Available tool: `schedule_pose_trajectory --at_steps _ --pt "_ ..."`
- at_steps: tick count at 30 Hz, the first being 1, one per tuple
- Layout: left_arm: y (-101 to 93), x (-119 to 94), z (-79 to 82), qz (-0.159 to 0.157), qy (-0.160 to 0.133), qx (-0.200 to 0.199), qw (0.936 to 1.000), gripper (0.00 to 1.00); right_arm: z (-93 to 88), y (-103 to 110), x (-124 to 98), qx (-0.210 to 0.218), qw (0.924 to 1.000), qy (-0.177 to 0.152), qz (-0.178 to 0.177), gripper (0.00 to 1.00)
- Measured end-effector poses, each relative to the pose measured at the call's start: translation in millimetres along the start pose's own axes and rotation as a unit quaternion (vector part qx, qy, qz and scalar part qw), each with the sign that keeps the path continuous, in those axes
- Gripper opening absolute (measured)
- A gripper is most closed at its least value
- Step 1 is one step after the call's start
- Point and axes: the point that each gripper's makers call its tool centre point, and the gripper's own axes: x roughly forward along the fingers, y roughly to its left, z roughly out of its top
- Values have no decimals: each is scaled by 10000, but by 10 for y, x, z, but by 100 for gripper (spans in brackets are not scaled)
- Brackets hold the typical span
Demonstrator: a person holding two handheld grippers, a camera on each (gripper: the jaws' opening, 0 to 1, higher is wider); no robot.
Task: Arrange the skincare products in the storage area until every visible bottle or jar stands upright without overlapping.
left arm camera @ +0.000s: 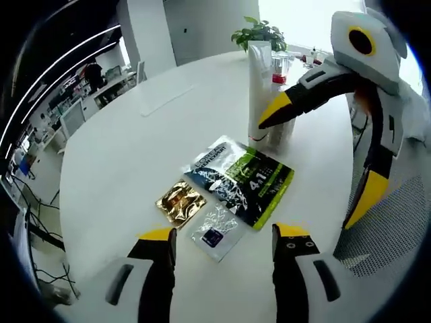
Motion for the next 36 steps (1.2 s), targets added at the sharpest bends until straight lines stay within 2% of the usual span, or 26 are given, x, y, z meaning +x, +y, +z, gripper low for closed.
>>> schedule_pose_trajectory --at_steps 3,7,14,19,22,30,36 --pt "-34 -45 105 75 -225 110 9997 65 56 12 -70 -67 9999 -81 -75 81" --pt "-100 -102 159 16 -367 54 9993 75 50 -9 -163 -128 9997 -78 -198 82" --pt "-191 -108 178 -1 -454 -5 9990 87 44 -111 -314 -188 9988 -121 -436 87" --pt "-229 -127 186 -47 -537 -39 9985 90 33 -189 -397 -223 9978 -121 -606 91" --pt "-270 -139 179 -104 -496 -43 9987 98 26 -227 -444 -191 9975 -134 -667 93" --pt "-312 -211 252 -141 -732 -178 9971 99 -52 -322 -621 -198 9957 -29 -909 99" --pt "-348 -245 293 -159 -831 -280 9960 99 -133 -368 -743 -109 9943 21 -1063 99"
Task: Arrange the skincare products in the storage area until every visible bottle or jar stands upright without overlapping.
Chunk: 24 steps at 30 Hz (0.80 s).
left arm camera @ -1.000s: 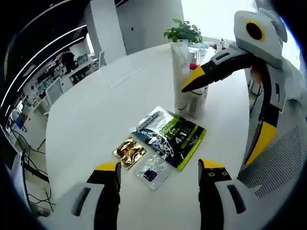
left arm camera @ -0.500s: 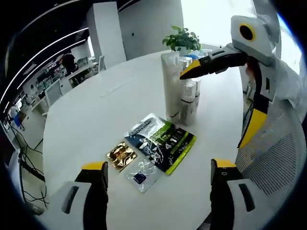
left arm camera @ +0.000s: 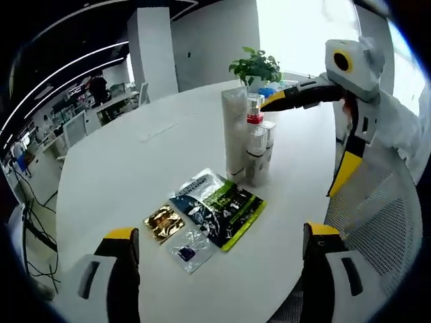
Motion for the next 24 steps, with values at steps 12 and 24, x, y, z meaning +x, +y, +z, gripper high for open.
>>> schedule_pose_trajectory --at_steps 12,24 --pt "-19 -39 55 -92 -338 -289 9990 99 -235 -337 -199 387 9982 11 -454 100" --pt "78 -133 37 92 -485 -462 9977 99 -402 -493 -336 659 9955 0 -674 100"
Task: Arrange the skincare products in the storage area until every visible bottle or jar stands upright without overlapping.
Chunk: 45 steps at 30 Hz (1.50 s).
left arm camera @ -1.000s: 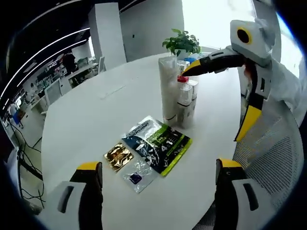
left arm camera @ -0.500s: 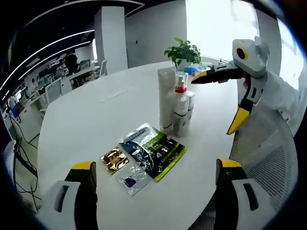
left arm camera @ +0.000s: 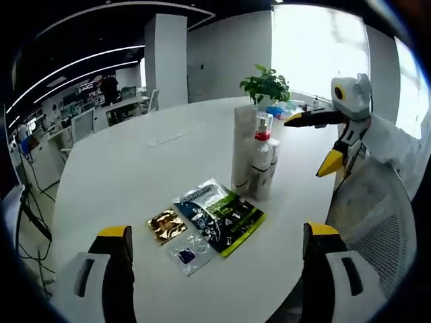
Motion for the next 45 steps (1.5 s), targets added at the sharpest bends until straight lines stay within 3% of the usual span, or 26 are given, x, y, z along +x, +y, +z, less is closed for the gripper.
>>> schedule_pose_trajectory --at_steps 45 --pt "16 -40 -6 138 -9 7 9999 99 -46 74 14 6 9999 63 116 100"
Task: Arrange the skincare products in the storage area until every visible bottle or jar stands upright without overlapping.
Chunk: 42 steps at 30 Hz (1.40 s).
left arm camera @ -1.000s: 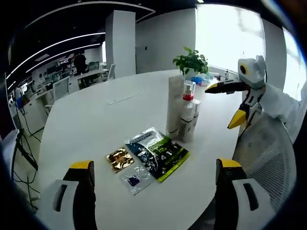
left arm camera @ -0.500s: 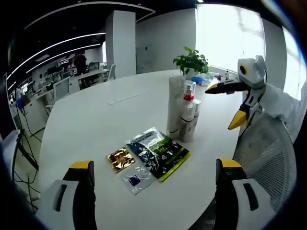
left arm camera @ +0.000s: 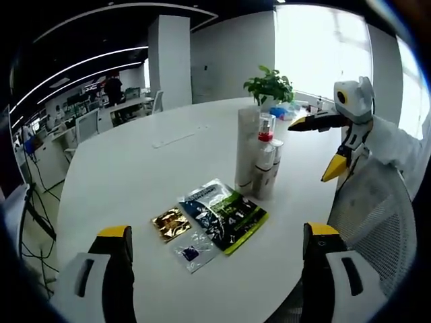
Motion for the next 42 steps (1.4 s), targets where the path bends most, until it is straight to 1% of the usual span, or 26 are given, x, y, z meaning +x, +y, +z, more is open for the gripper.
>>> schedule_pose_trajectory --at_steps 4,10,15,23,38,42 --pt "-4 2 2 5 26 36 10000 99 -10 -33 -7 59 10000 -35 -5 100" --pt "-72 14 23 -56 19 53 10000 99 -54 -60 -31 57 10000 57 -45 100" --pt "-37 6 31 -25 -44 27 10000 99 -57 -52 -43 49 9999 71 -61 100" --pt "-2 -18 17 11 -55 16 10000 99 -41 -8 -33 47 10000 60 -63 100" --pt "-38 -12 43 -30 -82 2 10000 99 -61 -30 -31 85 9999 64 -104 100" --pt "-22 -16 37 -25 -63 45 10000 99 -78 -32 -20 108 9999 73 -96 100"
